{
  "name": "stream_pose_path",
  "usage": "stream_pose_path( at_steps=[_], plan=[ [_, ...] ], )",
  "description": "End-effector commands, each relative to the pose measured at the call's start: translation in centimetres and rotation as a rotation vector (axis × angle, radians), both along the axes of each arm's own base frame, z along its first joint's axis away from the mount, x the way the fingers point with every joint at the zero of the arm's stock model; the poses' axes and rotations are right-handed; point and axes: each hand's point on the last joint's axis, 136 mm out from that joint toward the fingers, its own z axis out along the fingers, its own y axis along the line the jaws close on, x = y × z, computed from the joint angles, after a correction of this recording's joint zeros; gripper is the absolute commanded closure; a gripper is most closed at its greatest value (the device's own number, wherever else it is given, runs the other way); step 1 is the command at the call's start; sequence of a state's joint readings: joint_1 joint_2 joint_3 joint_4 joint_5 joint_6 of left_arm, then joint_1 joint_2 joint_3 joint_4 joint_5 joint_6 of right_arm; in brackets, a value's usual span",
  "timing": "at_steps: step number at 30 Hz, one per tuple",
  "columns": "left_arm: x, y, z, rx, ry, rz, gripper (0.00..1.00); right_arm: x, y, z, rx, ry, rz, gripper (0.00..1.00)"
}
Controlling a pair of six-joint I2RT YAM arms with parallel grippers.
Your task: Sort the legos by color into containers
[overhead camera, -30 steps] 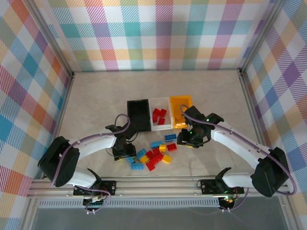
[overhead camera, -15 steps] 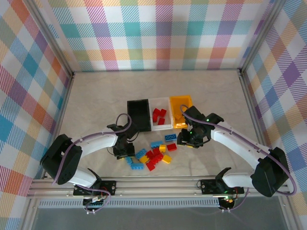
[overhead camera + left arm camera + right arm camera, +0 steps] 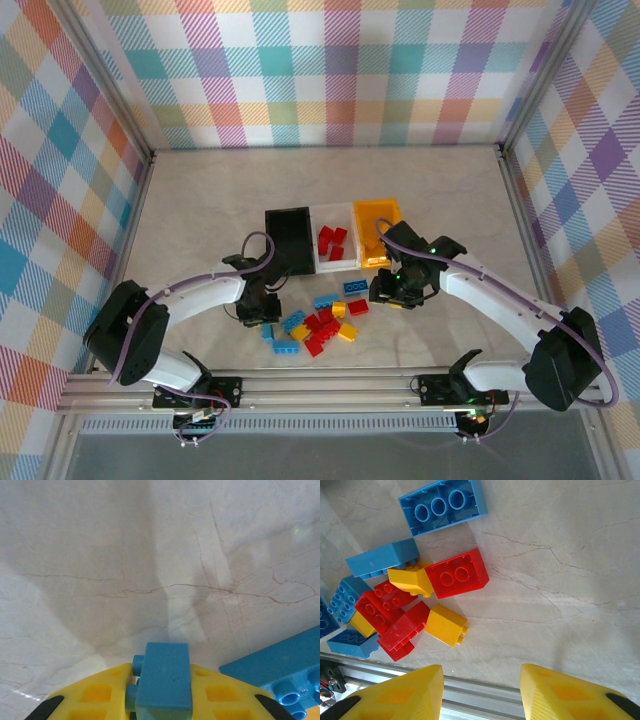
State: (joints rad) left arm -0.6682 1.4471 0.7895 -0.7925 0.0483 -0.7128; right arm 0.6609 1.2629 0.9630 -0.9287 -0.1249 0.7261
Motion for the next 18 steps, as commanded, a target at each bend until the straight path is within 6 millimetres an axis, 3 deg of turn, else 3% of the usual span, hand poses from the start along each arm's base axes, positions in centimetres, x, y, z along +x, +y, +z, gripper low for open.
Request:
stream_pose_path(
  at_steps=[1,7,11,15,18],
  plan=[
    [0.6,0.7,2.2,0.008,-0.038,-0.005,0.76,-0.7,-0.2,0.1,0.002,0.014,-0.008,0.55],
    [2.8,0.2,7.8,-0.058,-0.176,-0.047,0.75,-0.6,-0.2,-0.3,0.003,0.019,-0.011,0.55],
    [5.6,-0.1,11.6,-0.085,-0.238,-0.059,0.75,-0.7,-0.1,-0.5,0.01,0.025,-0.016,0.55],
    [9.3,-1.0,13.6,-0.098,-0.266,-0.078,0.74,-0.7,-0.3,-0.2,0.005,0.012,-0.018,0.55],
    [12.2,-2.2,13.7,-0.103,-0.258,-0.096,0.75,-0.9,-0.8,0.2,-0.009,0.003,-0.013,0.55]
  ],
)
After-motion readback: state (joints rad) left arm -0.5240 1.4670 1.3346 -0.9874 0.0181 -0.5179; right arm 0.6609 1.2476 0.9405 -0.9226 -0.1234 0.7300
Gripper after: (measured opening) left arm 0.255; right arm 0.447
